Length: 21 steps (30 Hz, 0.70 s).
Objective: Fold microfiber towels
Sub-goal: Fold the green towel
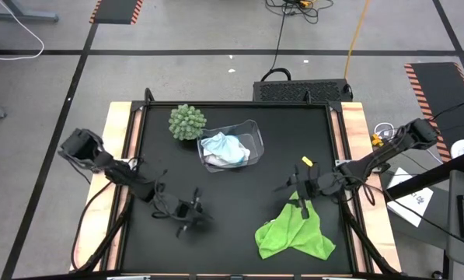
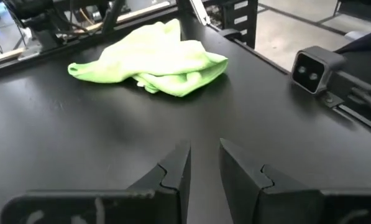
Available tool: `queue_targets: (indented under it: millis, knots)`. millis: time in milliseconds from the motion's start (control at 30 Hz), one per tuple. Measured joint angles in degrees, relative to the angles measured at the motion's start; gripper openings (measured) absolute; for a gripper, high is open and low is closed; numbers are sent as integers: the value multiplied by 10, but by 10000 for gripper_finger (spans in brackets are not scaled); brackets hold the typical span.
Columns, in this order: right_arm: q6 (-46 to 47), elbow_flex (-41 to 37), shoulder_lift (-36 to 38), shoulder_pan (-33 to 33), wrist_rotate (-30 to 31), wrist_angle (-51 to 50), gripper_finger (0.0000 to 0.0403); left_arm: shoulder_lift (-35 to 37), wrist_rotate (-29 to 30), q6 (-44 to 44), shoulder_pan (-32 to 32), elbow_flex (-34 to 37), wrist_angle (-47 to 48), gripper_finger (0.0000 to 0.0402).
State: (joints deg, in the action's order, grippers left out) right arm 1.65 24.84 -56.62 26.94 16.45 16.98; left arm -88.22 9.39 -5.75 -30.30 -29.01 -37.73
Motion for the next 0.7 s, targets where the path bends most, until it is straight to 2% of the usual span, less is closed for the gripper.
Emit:
queue_targets:
  millis: [233, 367, 433, 533, 700]
  knots:
    - [8, 0, 0, -1, 0, -25, 157, -109, 10, -28, 10, -113, 36, 86]
    - [17, 0, 0, -1, 0, -27, 157, -153, 74, -21, 24, -192, 109, 86]
    - [23, 0, 0, -1, 0, -36, 157, -163, 51, -37, 31, -228, 154, 87]
    - [30, 0, 0, -1, 0, -47, 157, -173, 2, -47, 32, -265, 173, 101]
    - [48, 0, 0, -1, 0, -71, 157, -174, -21, -73, 28, -295, 178, 158]
